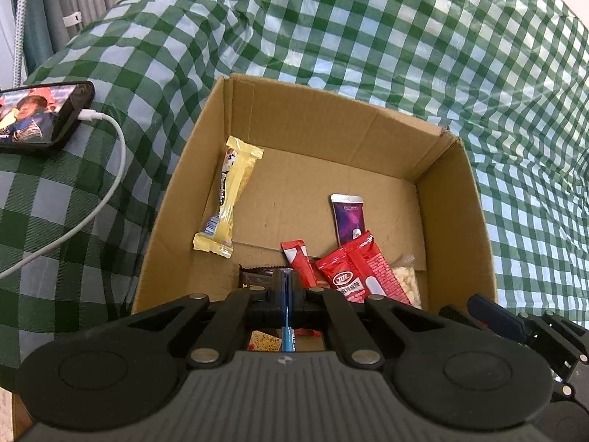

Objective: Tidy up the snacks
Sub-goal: 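Carry the blue stick in the left tool while the right tool carries the candy into the box, then open the left tool in the box while the right tool releases the candy inside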

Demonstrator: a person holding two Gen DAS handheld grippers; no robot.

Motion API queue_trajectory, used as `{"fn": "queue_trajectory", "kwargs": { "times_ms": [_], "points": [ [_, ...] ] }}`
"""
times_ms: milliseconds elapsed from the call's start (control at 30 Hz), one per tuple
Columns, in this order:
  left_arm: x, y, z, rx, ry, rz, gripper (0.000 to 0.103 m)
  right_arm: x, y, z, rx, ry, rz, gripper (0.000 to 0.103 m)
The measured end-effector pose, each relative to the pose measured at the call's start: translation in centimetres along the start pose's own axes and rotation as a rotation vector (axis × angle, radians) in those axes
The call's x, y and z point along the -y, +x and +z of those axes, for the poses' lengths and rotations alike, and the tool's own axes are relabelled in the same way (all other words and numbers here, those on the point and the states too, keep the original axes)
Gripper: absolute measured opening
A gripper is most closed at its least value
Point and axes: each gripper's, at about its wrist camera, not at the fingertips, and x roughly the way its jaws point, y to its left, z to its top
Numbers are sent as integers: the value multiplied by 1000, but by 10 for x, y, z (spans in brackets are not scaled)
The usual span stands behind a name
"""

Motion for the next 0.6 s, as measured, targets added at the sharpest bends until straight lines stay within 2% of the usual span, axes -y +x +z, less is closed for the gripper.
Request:
{"fn": "queue_trajectory", "kwargs": {
  "times_ms": [167, 233, 267, 300, 333, 367, 400, 467, 600],
  "points": [
    [0, 7, 2, 9, 20, 33, 1, 5, 8, 0, -12, 2, 3, 29],
    [-1, 8, 5, 14, 28, 36, 7, 7, 10, 2, -9, 6, 10, 30],
    [-2, 7, 7, 14, 30, 28, 30, 8, 11, 3, 6, 11, 19, 34],
    [-4, 5, 9, 22, 30, 22, 75, 9, 11, 5, 21, 13, 22, 57],
    [-6, 0, 9, 38, 26, 28, 95, 9, 10, 7, 35, 18, 16, 86],
    [-9, -7, 8, 76, 14, 50, 102, 9, 8, 9, 54, 26, 3, 94],
    [-11, -16, 4, 123, 5, 63, 103, 9, 4, 10, 77, 32, -10, 95],
    [-14, -28, -4, 164, 31, 61, 103, 8, -4, 10, 97, 19, -7, 96],
    [-13, -43, -27, 148, 89, 89, 103, 4, -20, -2, 92, 23, -12, 99]
  ]
}}
